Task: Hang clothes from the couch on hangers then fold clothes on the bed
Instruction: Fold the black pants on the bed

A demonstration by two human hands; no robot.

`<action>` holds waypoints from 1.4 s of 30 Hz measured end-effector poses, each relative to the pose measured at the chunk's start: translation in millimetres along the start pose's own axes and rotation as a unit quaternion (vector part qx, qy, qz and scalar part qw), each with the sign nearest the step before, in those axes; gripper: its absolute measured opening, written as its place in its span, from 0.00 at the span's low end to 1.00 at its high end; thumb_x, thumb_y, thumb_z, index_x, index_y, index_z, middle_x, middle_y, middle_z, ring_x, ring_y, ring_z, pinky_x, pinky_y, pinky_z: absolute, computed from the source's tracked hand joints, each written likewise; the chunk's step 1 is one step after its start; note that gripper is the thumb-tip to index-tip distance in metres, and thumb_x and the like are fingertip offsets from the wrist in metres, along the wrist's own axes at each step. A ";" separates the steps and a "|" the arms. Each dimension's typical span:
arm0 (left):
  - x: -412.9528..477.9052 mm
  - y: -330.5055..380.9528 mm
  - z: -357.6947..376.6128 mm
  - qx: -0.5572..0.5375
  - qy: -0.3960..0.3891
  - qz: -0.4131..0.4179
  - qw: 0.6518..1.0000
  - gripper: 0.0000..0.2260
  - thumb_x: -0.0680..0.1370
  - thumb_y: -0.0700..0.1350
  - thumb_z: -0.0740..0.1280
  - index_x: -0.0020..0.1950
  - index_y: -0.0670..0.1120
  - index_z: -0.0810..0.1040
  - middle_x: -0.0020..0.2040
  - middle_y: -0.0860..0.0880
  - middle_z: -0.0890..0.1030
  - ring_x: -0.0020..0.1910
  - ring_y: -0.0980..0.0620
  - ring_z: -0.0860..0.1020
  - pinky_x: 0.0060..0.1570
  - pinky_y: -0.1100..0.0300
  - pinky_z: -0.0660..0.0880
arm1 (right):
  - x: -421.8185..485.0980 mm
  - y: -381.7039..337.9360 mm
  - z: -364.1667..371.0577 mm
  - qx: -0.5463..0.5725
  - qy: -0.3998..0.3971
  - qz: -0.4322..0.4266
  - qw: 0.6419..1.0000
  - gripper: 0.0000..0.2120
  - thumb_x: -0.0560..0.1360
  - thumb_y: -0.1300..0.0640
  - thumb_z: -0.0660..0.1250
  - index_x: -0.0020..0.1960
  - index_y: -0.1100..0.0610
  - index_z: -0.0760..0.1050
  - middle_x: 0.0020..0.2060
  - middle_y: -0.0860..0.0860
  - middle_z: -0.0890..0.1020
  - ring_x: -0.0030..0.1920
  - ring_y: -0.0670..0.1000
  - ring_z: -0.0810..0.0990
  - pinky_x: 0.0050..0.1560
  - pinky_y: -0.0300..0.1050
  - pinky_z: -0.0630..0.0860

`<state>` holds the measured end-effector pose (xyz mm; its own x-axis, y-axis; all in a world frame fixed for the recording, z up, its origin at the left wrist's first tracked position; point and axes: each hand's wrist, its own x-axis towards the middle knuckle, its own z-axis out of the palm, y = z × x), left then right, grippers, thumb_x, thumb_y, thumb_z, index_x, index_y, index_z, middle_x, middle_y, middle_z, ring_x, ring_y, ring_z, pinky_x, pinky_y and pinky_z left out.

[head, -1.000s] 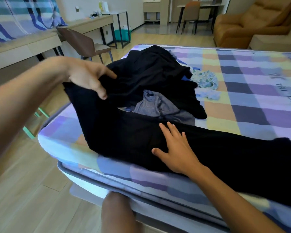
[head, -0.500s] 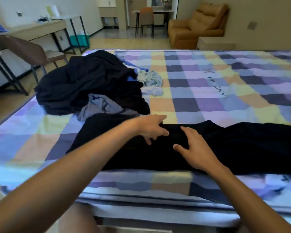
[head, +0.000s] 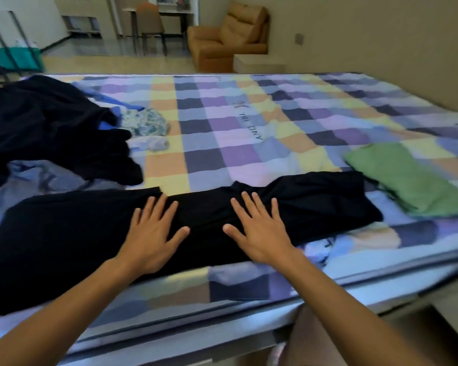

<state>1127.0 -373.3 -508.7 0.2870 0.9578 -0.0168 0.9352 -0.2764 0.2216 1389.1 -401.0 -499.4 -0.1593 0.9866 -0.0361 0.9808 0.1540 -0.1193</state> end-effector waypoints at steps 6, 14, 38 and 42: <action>26.2 79.6 16.8 -0.028 -0.017 0.084 0.996 0.43 0.70 0.72 0.37 0.83 0.56 0.51 0.83 0.51 0.43 0.81 0.49 0.38 0.79 0.45 0.39 | -29.5 115.4 -23.8 0.000 0.014 0.170 0.985 0.34 0.81 0.32 0.44 0.82 0.48 0.54 0.82 0.52 0.52 0.82 0.53 0.45 0.78 0.63 0.37; 36.0 162.7 22.3 -0.031 0.104 0.231 0.967 0.23 0.76 0.57 0.69 0.68 0.50 0.75 0.68 0.48 0.71 0.67 0.46 0.68 0.65 0.50 0.69 | -56.0 191.0 -50.6 0.152 0.175 0.346 0.909 0.34 0.75 0.40 0.71 0.73 0.57 0.67 0.65 0.61 0.74 0.66 0.63 0.74 0.63 0.60 0.72; 40.0 189.1 25.0 -0.060 -0.086 0.142 0.984 0.26 0.84 0.57 0.54 0.82 0.55 0.55 0.83 0.48 0.49 0.82 0.46 0.45 0.79 0.45 0.42 | -37.9 217.2 -82.8 0.491 0.087 0.367 0.785 0.20 0.72 0.59 0.74 0.61 0.65 0.76 0.42 0.57 0.76 0.36 0.54 0.73 0.33 0.46 0.69; 34.4 194.3 -16.4 -0.408 -0.078 0.061 0.908 0.19 0.84 0.54 0.61 0.73 0.50 0.72 0.71 0.53 0.74 0.74 0.51 0.69 0.72 0.60 0.64 | -26.9 153.9 -113.8 0.459 0.165 0.270 0.830 0.15 0.72 0.67 0.73 0.54 0.55 0.74 0.51 0.55 0.80 0.45 0.52 0.79 0.47 0.47 0.75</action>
<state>1315.2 -392.7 -450.3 0.4630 0.8838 -0.0678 0.4477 -0.1672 0.8784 1557.1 -397.7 -403.9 0.4634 0.8831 -0.0736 0.3769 -0.2717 -0.8855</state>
